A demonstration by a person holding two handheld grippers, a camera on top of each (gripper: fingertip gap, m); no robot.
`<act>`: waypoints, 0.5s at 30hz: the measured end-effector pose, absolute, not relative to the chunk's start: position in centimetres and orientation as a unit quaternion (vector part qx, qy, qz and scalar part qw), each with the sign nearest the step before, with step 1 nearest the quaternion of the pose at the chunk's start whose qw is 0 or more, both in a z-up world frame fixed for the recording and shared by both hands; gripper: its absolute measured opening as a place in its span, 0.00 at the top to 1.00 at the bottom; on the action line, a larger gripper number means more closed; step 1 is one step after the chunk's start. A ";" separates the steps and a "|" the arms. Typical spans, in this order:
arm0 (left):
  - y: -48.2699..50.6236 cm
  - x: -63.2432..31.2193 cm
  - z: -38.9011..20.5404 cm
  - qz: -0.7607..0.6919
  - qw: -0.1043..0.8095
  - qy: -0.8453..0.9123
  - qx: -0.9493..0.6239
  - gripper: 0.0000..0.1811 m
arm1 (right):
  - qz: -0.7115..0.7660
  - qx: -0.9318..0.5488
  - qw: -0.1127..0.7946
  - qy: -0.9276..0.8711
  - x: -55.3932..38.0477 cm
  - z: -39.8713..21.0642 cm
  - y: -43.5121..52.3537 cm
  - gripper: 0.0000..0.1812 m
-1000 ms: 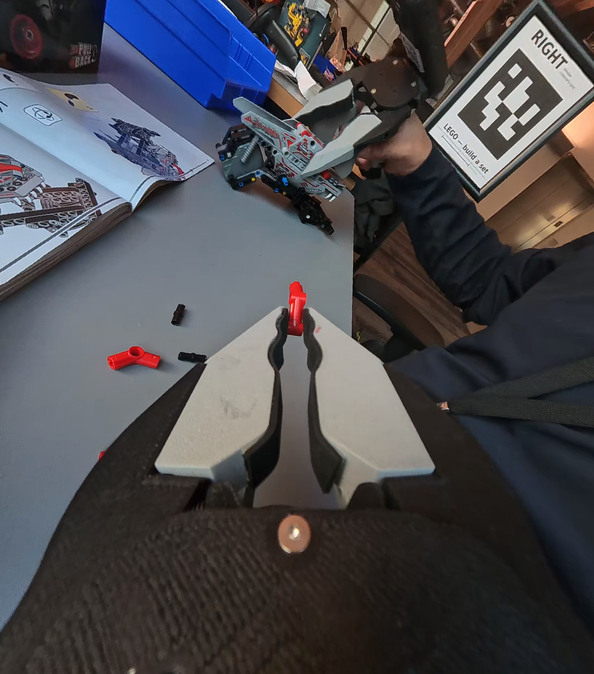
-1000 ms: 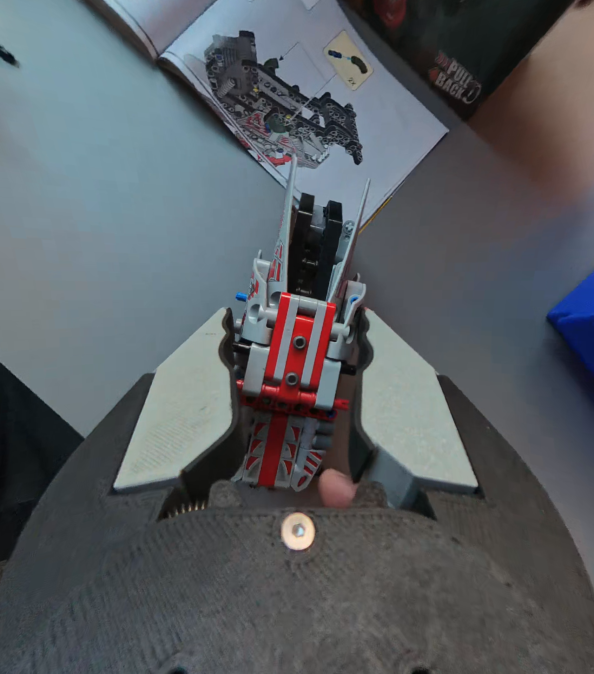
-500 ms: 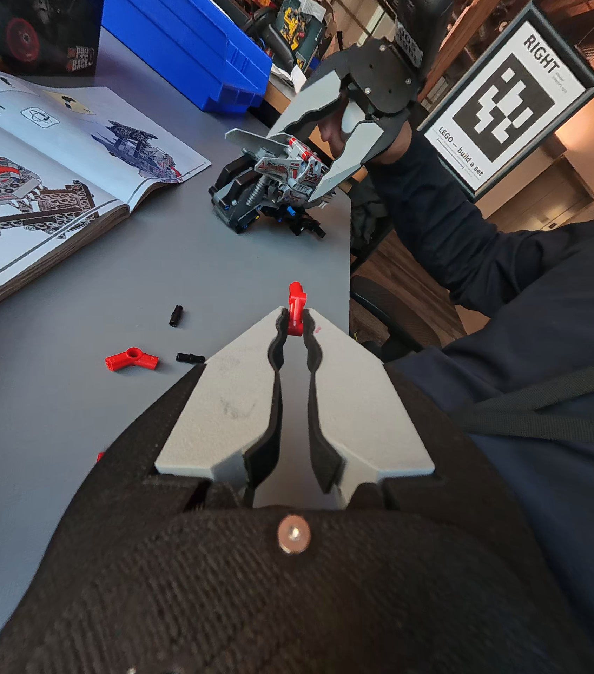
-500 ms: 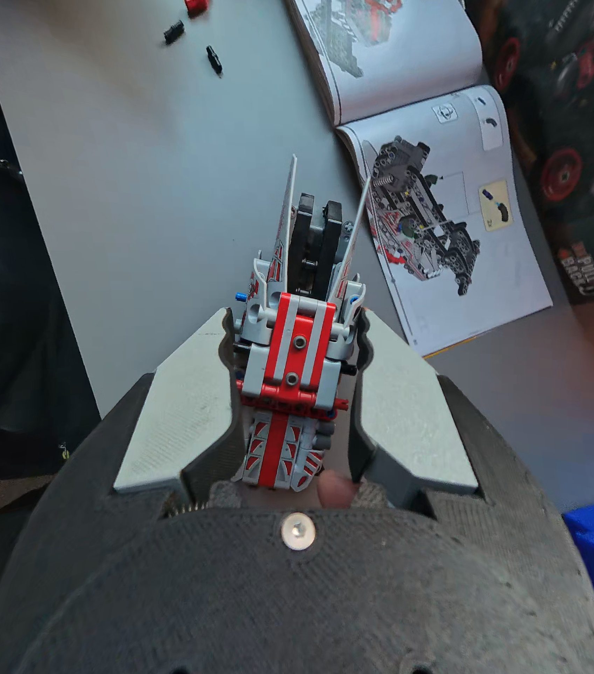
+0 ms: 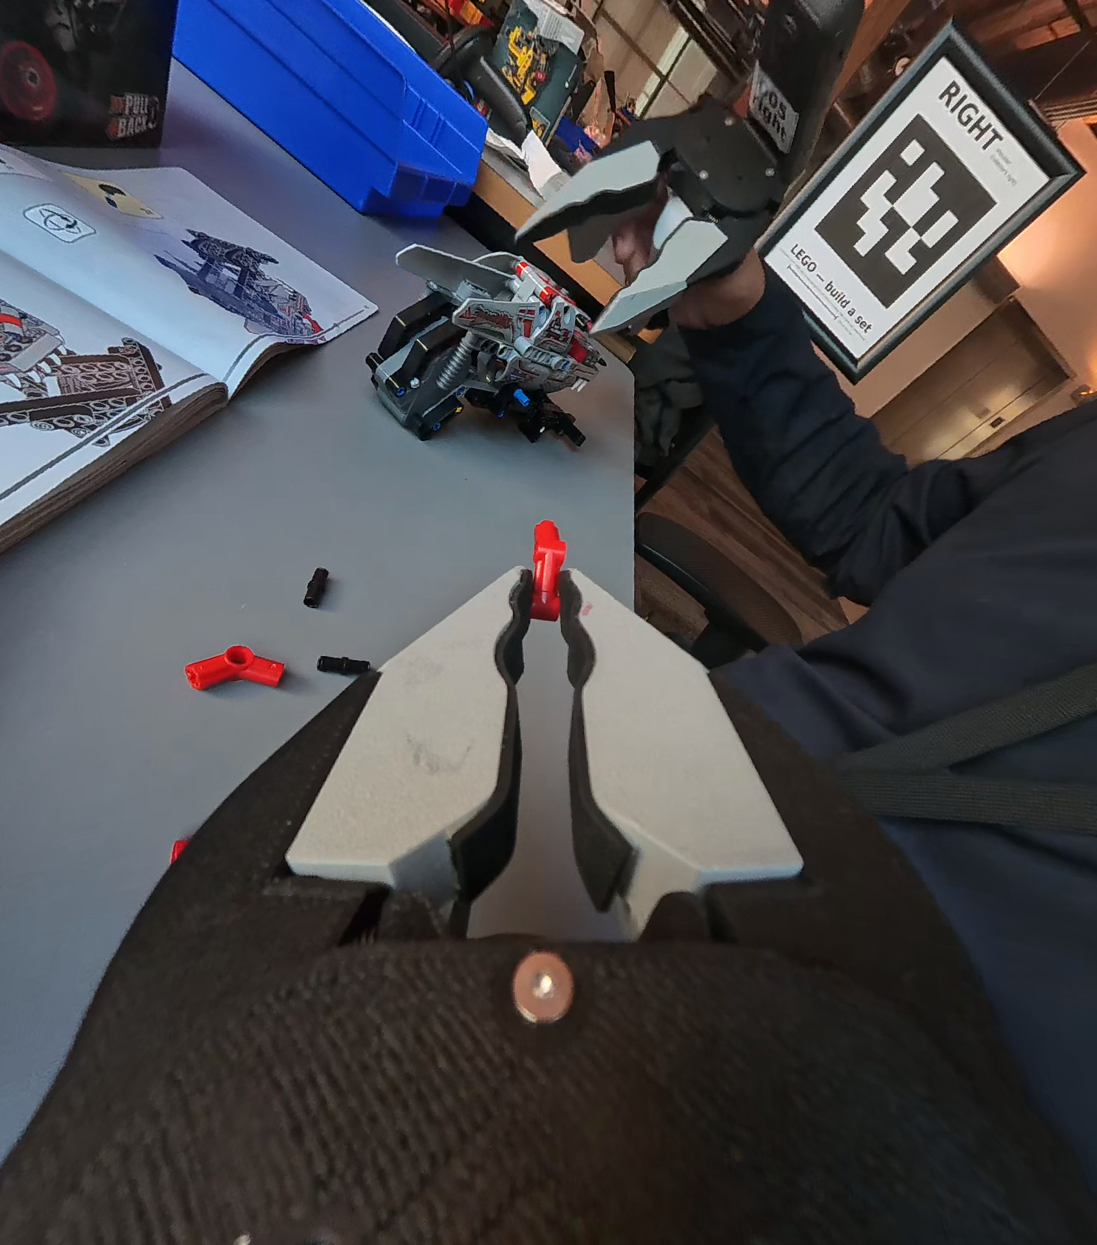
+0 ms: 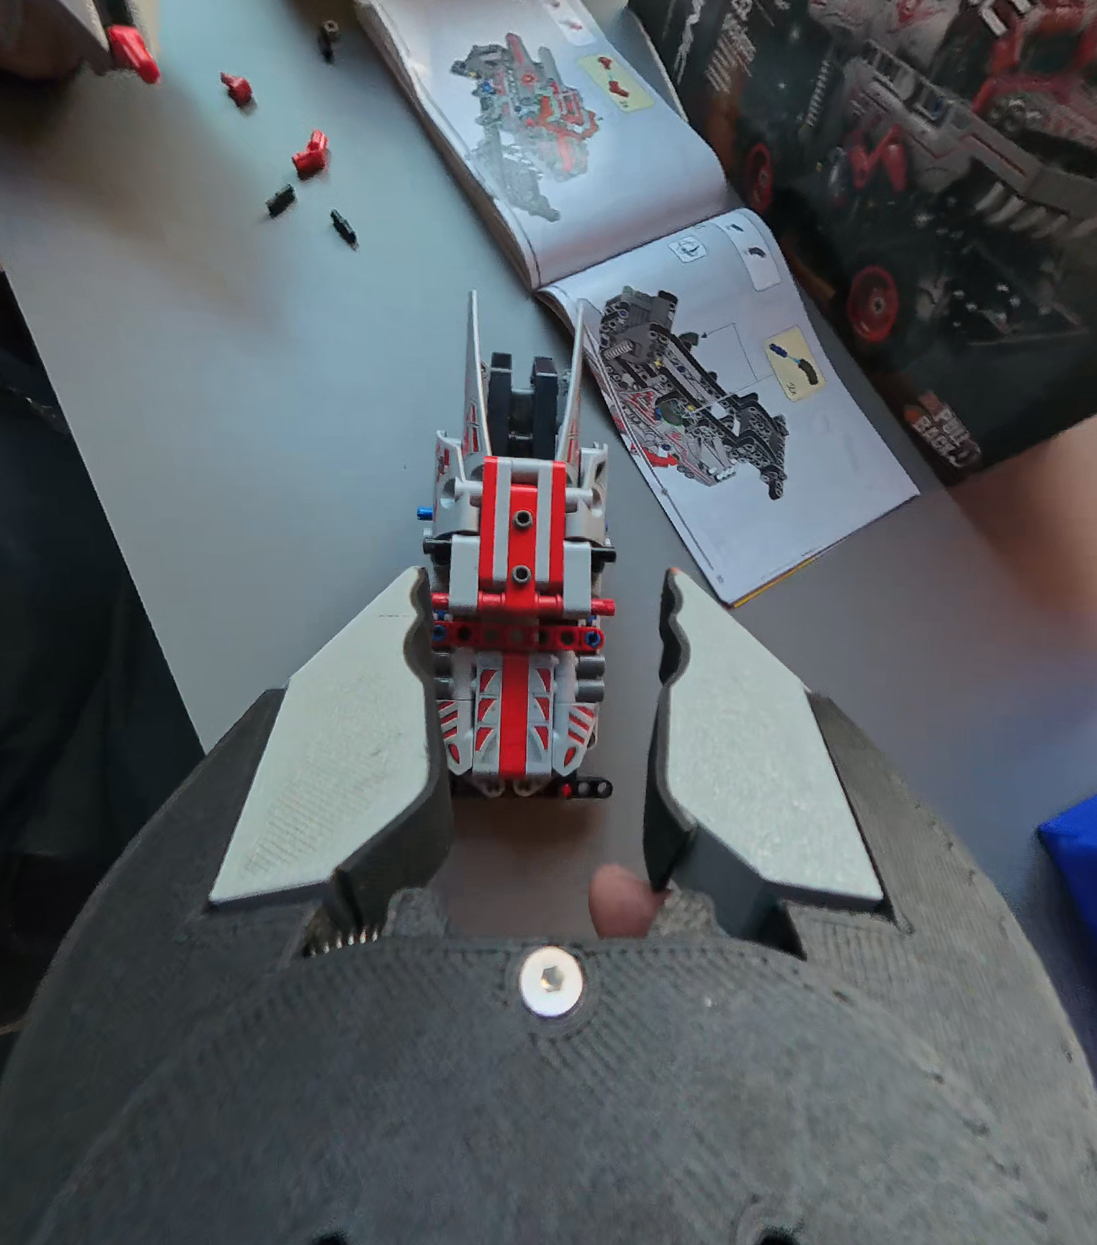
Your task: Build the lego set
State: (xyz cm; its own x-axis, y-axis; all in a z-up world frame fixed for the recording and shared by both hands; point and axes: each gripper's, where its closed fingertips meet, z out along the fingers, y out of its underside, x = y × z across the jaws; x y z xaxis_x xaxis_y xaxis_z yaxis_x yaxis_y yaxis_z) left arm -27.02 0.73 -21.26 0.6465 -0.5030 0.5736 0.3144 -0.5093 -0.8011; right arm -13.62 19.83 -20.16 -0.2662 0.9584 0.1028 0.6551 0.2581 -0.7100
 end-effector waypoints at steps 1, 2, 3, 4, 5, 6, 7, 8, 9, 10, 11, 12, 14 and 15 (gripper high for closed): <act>0.7 -27.0 -21.2 -0.417 0.492 0.062 -0.762 0.98 | 0.290 -0.547 0.276 -0.735 -13.3 -19.9 20.0 0.63; 0.7 -27.0 -21.2 -0.418 0.492 0.062 -0.761 0.98 | 0.297 -0.554 0.277 -0.727 -12.9 -19.7 20.2 0.63; 0.7 -27.0 -21.2 -0.418 0.492 0.062 -0.761 0.98 | 0.302 -0.559 0.279 -0.720 -12.6 -19.6 20.4 0.64; 0.7 -27.0 -21.2 -0.418 0.491 0.062 -0.762 0.98 | 0.309 -0.561 0.283 -0.714 -12.4 -19.3 20.4 0.63; 0.7 -27.0 -21.3 -0.418 0.491 0.062 -0.762 0.98 | 0.316 -0.560 0.288 -0.709 -12.2 -19.0 20.3 0.64; 0.7 -27.0 -21.3 -0.417 0.490 0.061 -0.763 0.98 | 0.322 -0.558 0.292 -0.707 -12.1 -18.8 20.1 0.63; 0.7 -27.0 -21.3 -0.416 0.490 0.062 -0.764 0.98 | 0.324 -0.557 0.294 -0.706 -11.9 -18.7 20.0 0.63; 0.7 -27.0 -21.3 -0.415 0.490 0.062 -0.764 0.98 | 0.323 -0.558 0.297 -0.705 -11.8 -18.7 20.1 0.63; 0.8 -27.0 -21.3 -0.413 0.491 0.061 -0.765 0.98 | 0.323 -0.559 0.297 -0.704 -11.6 -18.7 20.0 0.63; 0.8 -27.0 -21.4 -0.412 0.491 0.062 -0.765 0.98 | 0.325 -0.559 0.296 -0.703 -11.5 -18.8 19.9 0.62; 0.8 -27.0 -21.4 -0.410 0.490 0.062 -0.766 0.98 | 0.326 -0.561 0.294 -0.702 -11.3 -18.9 19.9 0.62; 0.8 -27.0 -21.4 -0.409 0.490 0.062 -0.768 0.98 | 0.327 -0.562 0.294 -0.701 -11.2 -19.1 19.9 0.62; 0.8 -27.0 -21.5 -0.406 0.489 0.061 -0.769 0.98 | 0.326 -0.565 0.292 -0.699 -10.8 -19.3 19.9 0.62; 0.8 -27.0 -21.5 -0.405 0.490 0.061 -0.770 0.98 | 0.326 -0.566 0.293 -0.698 -10.6 -19.4 19.9 0.62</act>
State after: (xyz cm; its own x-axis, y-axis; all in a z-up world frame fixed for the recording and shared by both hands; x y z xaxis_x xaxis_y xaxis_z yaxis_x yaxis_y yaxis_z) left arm -27.02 0.84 -21.50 0.6643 -0.4904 0.5641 0.3030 -0.5133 -0.8030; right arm -10.59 19.89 -19.42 -0.1866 0.9817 0.0392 0.5991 0.1453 -0.7874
